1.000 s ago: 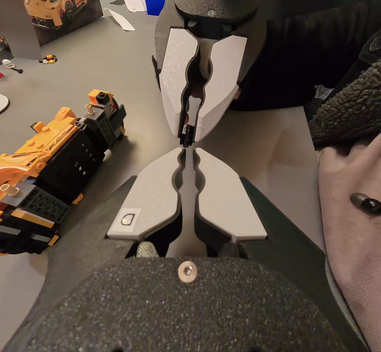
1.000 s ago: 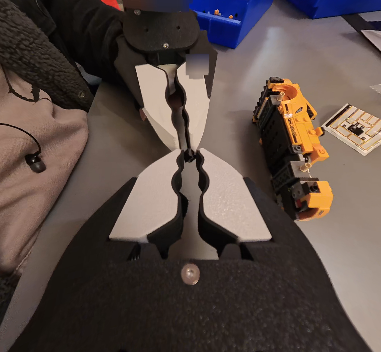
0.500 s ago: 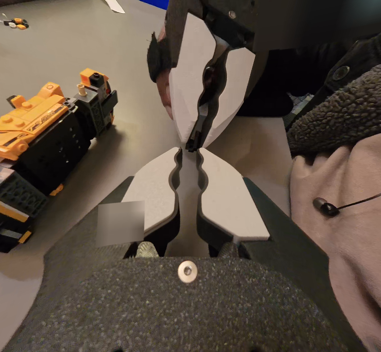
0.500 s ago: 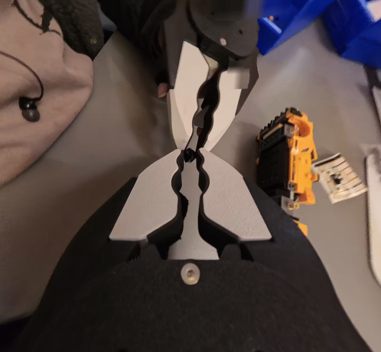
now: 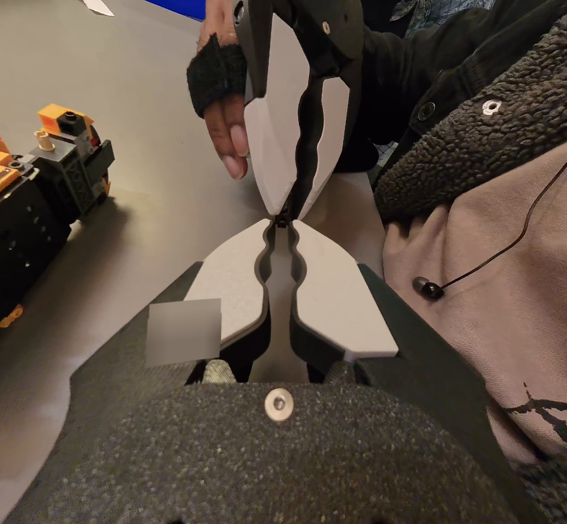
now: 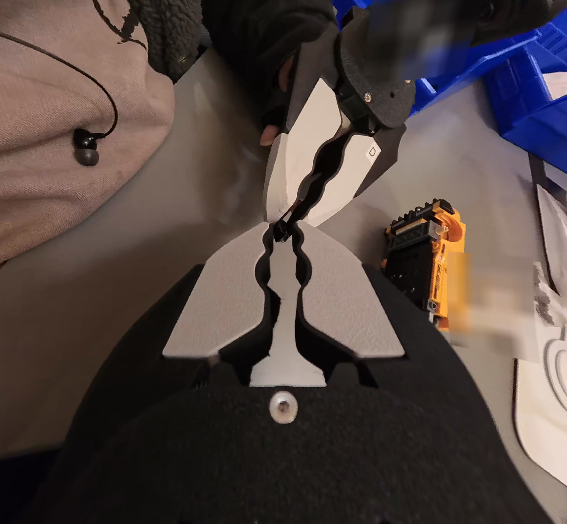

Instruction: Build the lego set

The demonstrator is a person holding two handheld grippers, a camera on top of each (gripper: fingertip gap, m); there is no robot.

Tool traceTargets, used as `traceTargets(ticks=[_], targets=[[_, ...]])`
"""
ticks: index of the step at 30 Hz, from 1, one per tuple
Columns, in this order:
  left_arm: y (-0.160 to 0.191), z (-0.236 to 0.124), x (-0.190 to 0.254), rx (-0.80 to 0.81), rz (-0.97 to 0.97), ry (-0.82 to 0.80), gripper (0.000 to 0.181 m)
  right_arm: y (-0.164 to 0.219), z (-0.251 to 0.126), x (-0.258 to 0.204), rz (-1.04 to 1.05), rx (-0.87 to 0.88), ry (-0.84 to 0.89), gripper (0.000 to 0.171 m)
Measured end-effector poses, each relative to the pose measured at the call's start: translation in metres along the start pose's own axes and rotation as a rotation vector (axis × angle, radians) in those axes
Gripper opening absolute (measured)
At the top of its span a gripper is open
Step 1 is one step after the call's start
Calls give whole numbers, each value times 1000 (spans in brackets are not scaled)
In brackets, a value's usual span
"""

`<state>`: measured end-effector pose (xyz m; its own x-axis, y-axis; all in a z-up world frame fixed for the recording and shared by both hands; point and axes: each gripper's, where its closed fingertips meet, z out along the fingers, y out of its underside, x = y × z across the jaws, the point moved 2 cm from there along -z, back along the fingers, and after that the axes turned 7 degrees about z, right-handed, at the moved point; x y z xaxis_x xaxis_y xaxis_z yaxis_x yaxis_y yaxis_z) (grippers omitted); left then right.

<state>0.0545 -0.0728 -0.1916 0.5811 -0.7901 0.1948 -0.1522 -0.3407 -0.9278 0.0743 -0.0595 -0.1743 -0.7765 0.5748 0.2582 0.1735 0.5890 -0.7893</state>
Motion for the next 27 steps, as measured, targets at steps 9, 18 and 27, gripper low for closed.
traceTargets(ticks=[9,18,27], targets=[[-15,-12,-13,90,43,-116,7,-2,-16,25,303,144,10,14],[-17,-13,-14,88,89,-161,7,-6,-11,25,411,178,-31,7],[-24,-26,-28,39,184,-277,20,0,-18,35,440,171,-11,6]])
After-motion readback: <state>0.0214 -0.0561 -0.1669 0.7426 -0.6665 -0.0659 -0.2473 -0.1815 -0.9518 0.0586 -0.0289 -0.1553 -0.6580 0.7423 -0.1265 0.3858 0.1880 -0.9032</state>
